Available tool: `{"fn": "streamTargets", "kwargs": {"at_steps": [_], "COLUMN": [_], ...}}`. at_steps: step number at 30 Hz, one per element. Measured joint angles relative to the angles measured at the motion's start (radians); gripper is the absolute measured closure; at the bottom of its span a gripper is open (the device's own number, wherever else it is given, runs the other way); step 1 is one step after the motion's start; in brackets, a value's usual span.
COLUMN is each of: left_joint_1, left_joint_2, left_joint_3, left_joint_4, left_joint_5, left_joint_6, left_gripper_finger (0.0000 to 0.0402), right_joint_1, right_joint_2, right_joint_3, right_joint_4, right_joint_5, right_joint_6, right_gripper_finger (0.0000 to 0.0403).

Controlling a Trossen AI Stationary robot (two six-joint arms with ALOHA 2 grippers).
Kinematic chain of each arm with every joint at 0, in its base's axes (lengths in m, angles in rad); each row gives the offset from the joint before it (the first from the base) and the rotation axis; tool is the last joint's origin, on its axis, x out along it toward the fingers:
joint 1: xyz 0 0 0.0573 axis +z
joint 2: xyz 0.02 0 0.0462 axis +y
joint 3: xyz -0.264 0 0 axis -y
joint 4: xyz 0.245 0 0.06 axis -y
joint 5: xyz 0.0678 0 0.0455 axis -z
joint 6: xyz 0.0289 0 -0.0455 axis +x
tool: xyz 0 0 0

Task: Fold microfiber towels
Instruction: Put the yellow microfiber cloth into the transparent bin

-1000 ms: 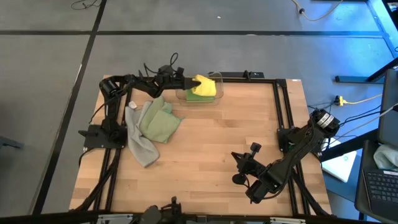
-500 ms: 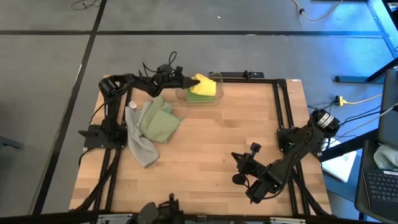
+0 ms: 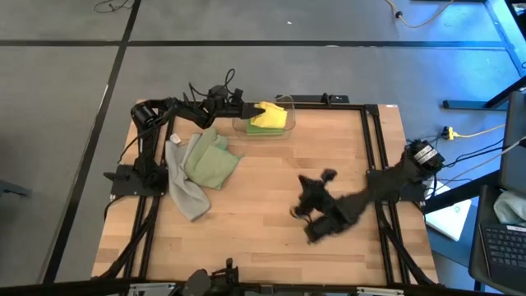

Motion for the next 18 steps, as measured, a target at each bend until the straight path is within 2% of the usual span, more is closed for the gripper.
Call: {"fn": "streamTargets", "kwargs": {"at_steps": [4, 6, 8, 10, 12, 13, 14, 18], "left_joint_1": [-0.002, -0.002, -0.002, -0.001, -0.001, -0.001, -0.001, -0.001], "left_joint_2": [0.0, 0.0, 0.0, 0.0, 0.0, 0.0, 0.0, 0.0], "left_joint_3": [0.0, 0.0, 0.0, 0.0, 0.0, 0.0, 0.0, 0.0], "left_joint_4": [0.0, 0.001, 0.001, 0.001, 0.001, 0.001, 0.001, 0.002], "left_joint_5": [0.0, 0.0, -0.003, -0.003, -0.003, -0.002, -0.002, -0.013], "left_joint_6": [0.012, 0.023, 0.025, 0.034, 0.056, 0.066, 0.076, 0.11], "left_gripper_finger": [0.0202, 0.0202, 0.0202, 0.0203, 0.0203, 0.0204, 0.0204, 0.0204], "right_joint_1": [-0.146, -0.235, -0.336, -0.432, -0.513, -0.548, -0.583, -0.718], "right_joint_2": [-0.014, -0.037, -0.053, -0.064, -0.082, -0.092, -0.101, -0.135], "right_joint_3": [0.0, 0.0, 0.0, -0.001, -0.001, -0.001, -0.001, 0.001], "right_joint_4": [0.088, 0.166, 0.291, 0.45, 0.579, 0.626, 0.662, 0.746], "right_joint_5": [0.002, -0.048, -0.2, -0.419, -0.621, -0.685, -0.718, -0.737], "right_joint_6": [-0.292, -0.424, -0.594, -0.76, -0.873, -0.919, -0.973, -1.14], "right_gripper_finger": [0.0389, 0.0397, 0.0397, 0.0398, 0.0399, 0.0397, 0.0392, 0.0345]}}
